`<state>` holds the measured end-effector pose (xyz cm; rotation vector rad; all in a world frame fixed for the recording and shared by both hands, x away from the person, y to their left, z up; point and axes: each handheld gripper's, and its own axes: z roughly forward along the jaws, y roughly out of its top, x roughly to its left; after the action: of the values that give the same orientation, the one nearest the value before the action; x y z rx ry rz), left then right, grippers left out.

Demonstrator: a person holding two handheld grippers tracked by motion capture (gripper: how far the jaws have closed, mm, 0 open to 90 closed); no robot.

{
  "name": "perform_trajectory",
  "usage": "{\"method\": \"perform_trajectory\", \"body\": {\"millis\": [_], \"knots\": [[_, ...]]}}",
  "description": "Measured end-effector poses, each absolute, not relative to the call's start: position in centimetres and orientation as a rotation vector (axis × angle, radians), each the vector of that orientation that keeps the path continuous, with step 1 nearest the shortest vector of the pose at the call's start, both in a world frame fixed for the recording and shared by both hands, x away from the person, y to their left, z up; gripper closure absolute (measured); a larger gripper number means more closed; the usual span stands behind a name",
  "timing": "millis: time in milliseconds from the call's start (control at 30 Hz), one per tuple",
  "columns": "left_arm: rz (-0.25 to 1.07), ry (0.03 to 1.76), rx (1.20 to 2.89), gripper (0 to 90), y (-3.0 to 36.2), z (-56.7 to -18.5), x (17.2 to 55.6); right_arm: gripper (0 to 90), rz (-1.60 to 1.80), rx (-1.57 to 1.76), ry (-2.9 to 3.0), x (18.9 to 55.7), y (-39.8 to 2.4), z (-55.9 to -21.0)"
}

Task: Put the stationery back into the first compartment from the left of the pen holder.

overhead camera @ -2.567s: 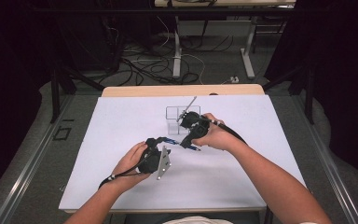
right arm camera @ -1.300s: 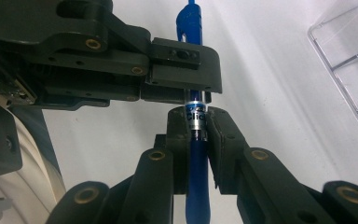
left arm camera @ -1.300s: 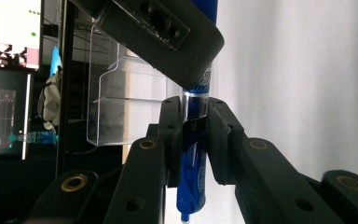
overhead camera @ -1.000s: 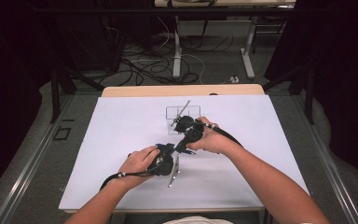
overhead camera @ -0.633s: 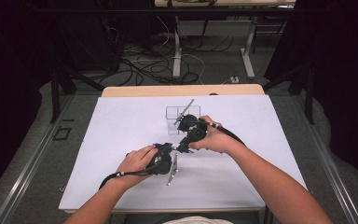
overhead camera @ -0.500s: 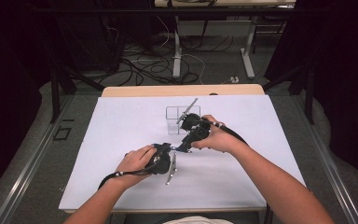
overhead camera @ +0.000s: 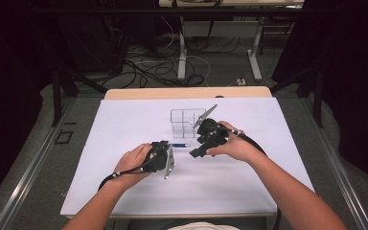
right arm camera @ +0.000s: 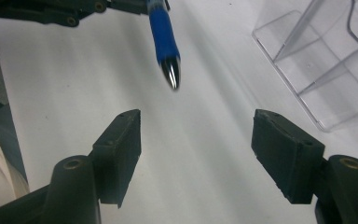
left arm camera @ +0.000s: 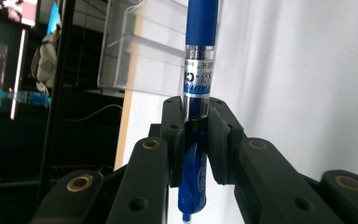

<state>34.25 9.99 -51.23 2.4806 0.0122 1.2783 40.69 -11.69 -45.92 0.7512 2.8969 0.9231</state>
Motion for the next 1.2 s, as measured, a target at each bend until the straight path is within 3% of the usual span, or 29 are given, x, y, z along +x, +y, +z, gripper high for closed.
{"method": "perform_trajectory", "body": {"millis": [333, 500, 633, 1200], "knots": [[1.172, 0.230, 2.361, 78.6, 11.0, -49.2, 35.5, 17.2, 0.973, 0.834, 2.776, 39.5, -13.6, -46.4], [1.078, 0.354, 2.281, 78.6, 11.3, -47.8, 36.2, 13.7, 1.000, 0.880, 2.715, 38.8, -14.6, -46.8], [1.012, 0.415, 2.227, 78.6, 11.4, -46.7, 36.9, 1.8, 1.015, 0.909, 2.683, 38.4, -15.3, -47.0], [0.688, 0.680, 1.998, 78.6, 11.7, -42.7, 40.4, 0.0, 1.127, 1.035, 2.484, 37.1, -18.2, -48.4]]}}
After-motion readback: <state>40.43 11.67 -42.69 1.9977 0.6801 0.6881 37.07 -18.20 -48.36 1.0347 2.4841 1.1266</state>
